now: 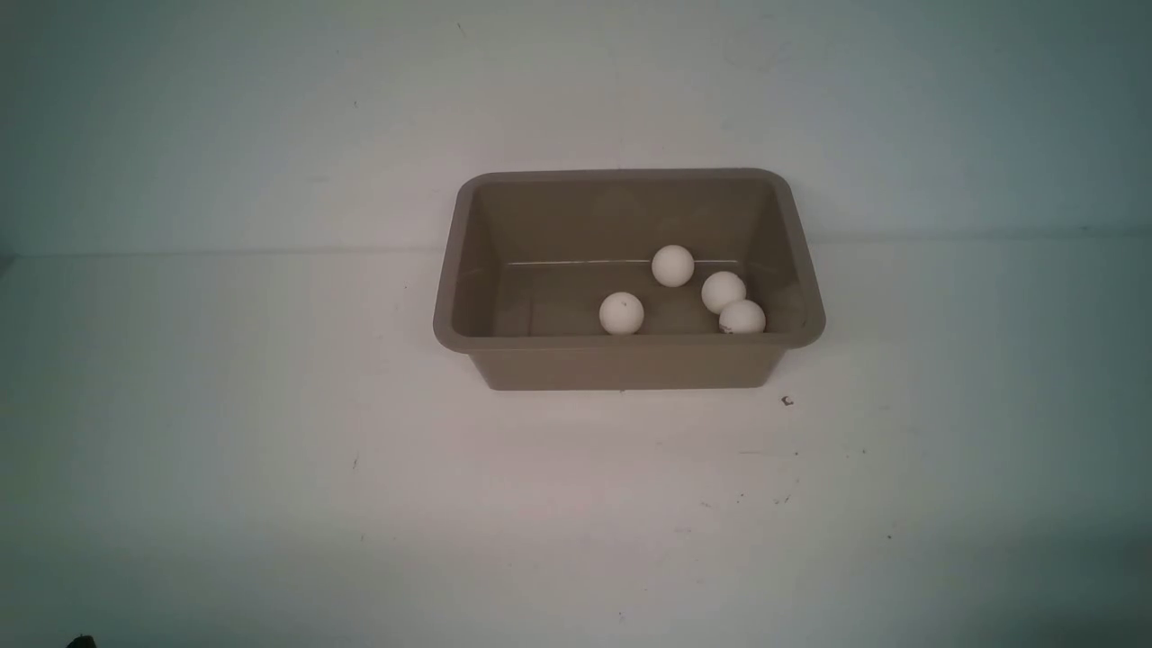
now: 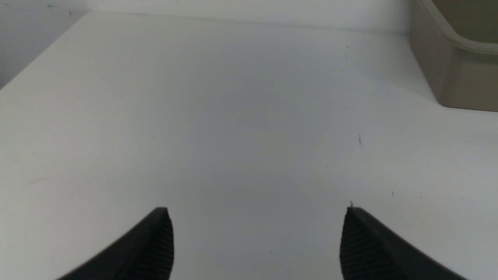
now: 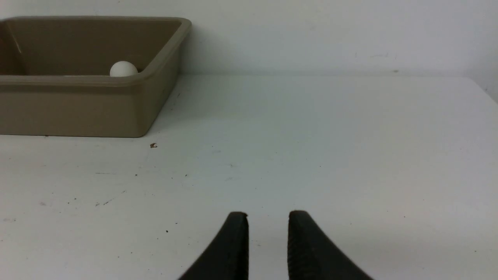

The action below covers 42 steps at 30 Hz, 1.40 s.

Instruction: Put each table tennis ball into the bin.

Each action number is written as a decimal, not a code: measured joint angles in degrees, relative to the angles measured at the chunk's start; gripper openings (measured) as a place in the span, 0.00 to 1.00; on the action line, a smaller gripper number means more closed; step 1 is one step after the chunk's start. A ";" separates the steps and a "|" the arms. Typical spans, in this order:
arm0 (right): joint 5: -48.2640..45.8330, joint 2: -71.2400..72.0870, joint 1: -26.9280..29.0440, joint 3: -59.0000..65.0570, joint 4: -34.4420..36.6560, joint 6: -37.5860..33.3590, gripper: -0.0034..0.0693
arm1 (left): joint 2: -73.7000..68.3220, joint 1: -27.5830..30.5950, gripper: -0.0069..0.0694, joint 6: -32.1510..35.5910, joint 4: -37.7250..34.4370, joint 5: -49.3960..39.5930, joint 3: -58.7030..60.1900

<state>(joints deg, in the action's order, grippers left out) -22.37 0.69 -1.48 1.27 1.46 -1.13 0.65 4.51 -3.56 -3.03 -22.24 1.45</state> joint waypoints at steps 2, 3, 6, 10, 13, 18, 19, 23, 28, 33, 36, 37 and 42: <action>0.00 0.00 0.00 0.00 0.00 0.00 0.24 | 0.00 0.00 0.77 0.00 0.00 0.00 0.00; 0.00 0.00 0.00 0.00 0.00 0.00 0.24 | 0.00 0.00 0.77 0.15 0.00 0.00 0.00; 0.00 0.00 0.00 0.00 0.00 0.00 0.24 | 0.00 0.00 0.77 1.05 0.00 0.00 0.00; 0.00 0.00 0.00 0.00 0.00 0.00 0.24 | 0.00 0.00 0.77 3.98 0.16 0.00 0.00; 0.00 0.00 0.00 0.00 0.00 0.00 0.24 | 0.00 0.00 0.77 4.56 0.11 0.00 0.00; 0.00 0.00 0.00 0.00 0.00 0.00 0.24 | 0.00 0.00 0.77 4.95 0.00 0.00 0.00; 0.00 0.00 0.00 0.00 0.00 0.00 0.24 | 0.00 0.00 0.77 5.02 0.00 0.00 0.00; 0.00 0.00 0.00 0.00 0.00 0.00 0.24 | 0.00 0.00 0.77 5.27 0.00 0.00 0.00; 0.00 0.00 0.00 0.00 0.00 0.00 0.24 | 0.00 0.00 0.77 5.38 0.00 0.00 0.00; 0.00 0.00 0.00 0.00 0.00 0.00 0.24 | 0.00 0.00 0.77 5.38 -0.07 0.07 0.00; 0.00 0.00 0.00 0.00 0.00 0.00 0.24 | 0.00 0.00 0.77 5.38 -0.07 0.07 0.00; 0.00 0.00 0.00 0.00 0.00 0.00 0.24 | 0.00 0.00 0.77 5.38 -0.07 0.07 0.00; 0.00 0.00 0.00 0.00 0.00 0.00 0.24 | 0.00 0.00 0.77 5.38 -0.07 0.07 0.00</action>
<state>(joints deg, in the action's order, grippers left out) -22.37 0.69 -1.48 1.27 1.46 -1.13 0.65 4.51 1.82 -3.10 -22.18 1.45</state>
